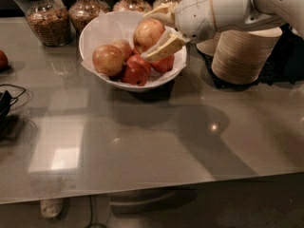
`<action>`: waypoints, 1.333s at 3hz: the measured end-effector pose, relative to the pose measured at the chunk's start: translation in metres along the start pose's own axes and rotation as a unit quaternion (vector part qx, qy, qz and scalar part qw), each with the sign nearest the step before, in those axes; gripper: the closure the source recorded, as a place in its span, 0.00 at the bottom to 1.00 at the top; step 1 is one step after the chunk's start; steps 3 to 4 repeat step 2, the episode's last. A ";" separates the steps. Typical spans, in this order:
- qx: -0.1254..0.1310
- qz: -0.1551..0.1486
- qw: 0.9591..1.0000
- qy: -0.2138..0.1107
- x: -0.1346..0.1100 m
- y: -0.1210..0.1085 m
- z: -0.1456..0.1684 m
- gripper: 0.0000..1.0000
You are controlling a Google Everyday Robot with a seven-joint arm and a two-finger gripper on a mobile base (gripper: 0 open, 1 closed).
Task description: Pick apple from white bowl
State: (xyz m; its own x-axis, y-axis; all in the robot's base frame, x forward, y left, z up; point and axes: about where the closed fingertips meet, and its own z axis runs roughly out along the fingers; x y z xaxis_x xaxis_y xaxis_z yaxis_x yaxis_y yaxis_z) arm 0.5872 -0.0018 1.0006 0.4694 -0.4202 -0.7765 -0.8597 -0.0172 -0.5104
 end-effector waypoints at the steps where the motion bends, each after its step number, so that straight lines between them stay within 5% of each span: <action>1: 0.024 0.032 0.999 -0.012 -0.026 0.052 -0.026 1.00; 4: 0.024 0.032 0.999 -0.012 -0.026 0.052 -0.026 1.00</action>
Offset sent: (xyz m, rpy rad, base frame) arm -0.0937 -0.0188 0.0096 0.0753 0.0491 -0.0774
